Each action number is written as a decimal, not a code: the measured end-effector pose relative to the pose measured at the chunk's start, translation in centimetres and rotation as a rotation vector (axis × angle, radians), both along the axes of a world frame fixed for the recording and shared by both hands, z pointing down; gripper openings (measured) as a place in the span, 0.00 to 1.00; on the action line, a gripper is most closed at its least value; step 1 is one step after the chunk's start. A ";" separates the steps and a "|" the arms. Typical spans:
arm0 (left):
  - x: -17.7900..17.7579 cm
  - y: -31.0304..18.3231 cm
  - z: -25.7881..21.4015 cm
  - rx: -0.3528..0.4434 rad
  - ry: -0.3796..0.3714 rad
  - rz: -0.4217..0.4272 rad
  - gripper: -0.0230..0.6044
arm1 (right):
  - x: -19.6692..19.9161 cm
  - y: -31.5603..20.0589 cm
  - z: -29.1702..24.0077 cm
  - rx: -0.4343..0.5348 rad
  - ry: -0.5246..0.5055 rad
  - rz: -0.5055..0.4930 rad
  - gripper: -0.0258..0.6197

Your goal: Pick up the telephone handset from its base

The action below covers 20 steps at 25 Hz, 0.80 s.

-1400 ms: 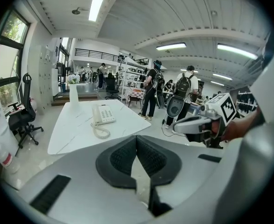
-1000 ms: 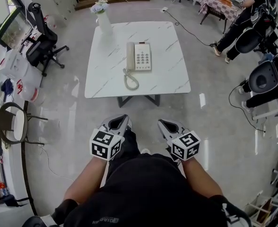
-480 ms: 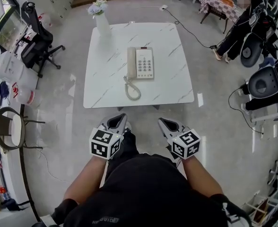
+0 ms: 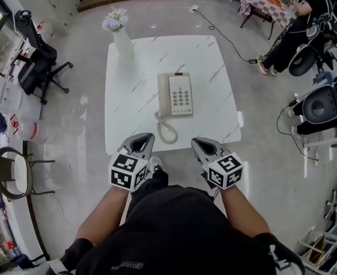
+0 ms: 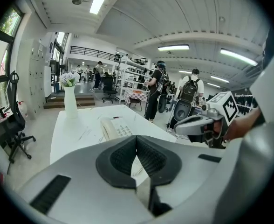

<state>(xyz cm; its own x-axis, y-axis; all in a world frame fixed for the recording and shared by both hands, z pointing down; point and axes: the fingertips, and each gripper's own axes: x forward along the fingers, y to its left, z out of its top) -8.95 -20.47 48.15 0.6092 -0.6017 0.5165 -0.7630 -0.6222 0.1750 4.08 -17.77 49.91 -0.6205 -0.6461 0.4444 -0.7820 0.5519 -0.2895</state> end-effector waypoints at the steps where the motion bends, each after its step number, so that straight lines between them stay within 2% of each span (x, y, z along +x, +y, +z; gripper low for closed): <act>1: -0.4 -1.1 0.0 0.000 -0.001 0.007 0.04 | -0.3 -1.0 0.0 -0.001 0.001 0.009 0.04; 10: -2.1 -9.0 0.0 0.007 0.005 0.098 0.04 | -2.0 -8.1 -0.1 0.009 0.024 0.103 0.04; 15: -2.4 -12.0 0.6 0.002 0.012 0.134 0.04 | -2.7 -9.8 0.2 0.005 0.045 0.130 0.04; 20: -1.8 -12.9 1.0 -0.011 0.031 0.160 0.04 | -2.1 -10.5 0.4 -0.014 0.063 0.156 0.04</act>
